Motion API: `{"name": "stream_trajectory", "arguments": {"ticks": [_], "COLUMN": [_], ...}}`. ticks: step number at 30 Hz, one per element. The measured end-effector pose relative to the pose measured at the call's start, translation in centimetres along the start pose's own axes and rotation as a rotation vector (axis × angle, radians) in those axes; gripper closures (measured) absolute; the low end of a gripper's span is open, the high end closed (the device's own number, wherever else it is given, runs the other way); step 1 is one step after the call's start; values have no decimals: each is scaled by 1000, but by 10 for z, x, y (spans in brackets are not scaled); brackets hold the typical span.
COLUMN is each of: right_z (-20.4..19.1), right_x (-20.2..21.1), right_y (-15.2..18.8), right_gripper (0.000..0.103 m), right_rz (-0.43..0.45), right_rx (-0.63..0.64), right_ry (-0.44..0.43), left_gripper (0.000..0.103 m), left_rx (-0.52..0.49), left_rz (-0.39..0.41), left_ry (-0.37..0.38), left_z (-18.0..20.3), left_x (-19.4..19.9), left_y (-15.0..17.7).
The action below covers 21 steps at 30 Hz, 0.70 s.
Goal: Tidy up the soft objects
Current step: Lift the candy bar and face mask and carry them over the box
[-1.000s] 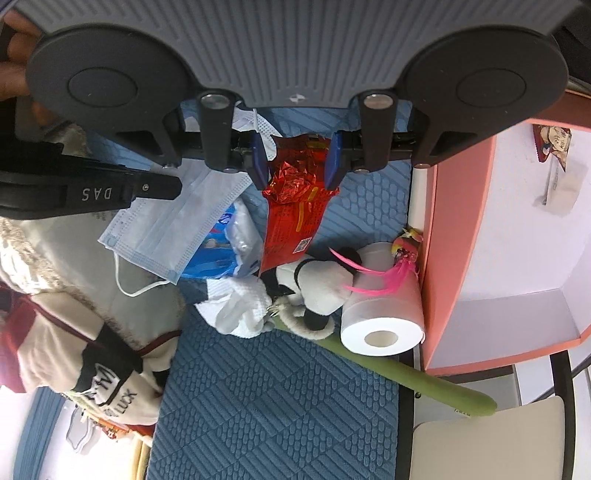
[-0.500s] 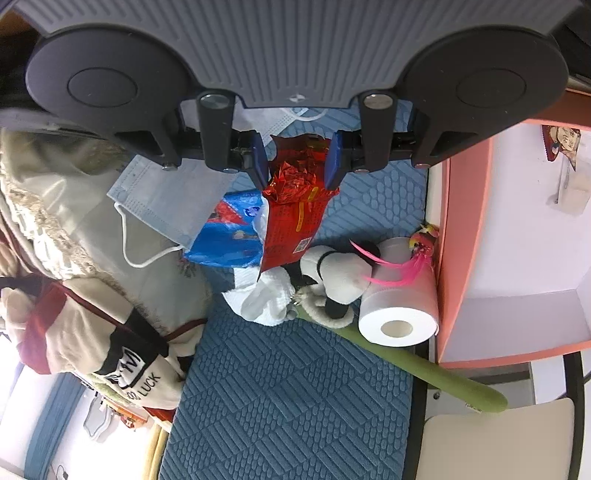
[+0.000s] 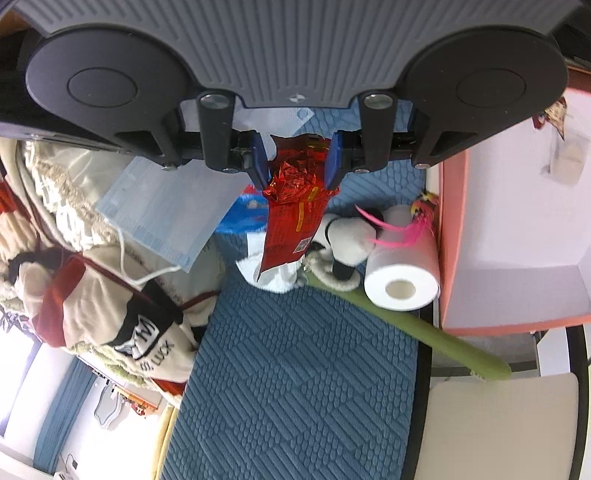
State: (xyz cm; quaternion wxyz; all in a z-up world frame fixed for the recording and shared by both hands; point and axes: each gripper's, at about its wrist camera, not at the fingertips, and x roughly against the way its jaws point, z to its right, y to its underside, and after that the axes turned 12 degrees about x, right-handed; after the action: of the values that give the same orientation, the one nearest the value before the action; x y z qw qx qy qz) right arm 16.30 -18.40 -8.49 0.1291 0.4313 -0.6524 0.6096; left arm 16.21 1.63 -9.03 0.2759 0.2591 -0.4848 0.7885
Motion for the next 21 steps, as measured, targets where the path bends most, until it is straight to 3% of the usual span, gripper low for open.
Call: {"name": "stream_trajectory", "arguments": {"ticks": [11,21], "right_z": [-46,-115], "right_x": [17,23], "right_y": [-57,-98], "right_gripper": [98,98], "right_rz": [117,206], "right_rx": [82,188], "right_ry": [-58,-160], "left_gripper": [65,65], "left_rx": [20,78], "left_rz": [81,192], "left_ry": [11,-33], "left_z": [-19,-74], "left_x": [42,99], "left_y": [-59,-97]}}
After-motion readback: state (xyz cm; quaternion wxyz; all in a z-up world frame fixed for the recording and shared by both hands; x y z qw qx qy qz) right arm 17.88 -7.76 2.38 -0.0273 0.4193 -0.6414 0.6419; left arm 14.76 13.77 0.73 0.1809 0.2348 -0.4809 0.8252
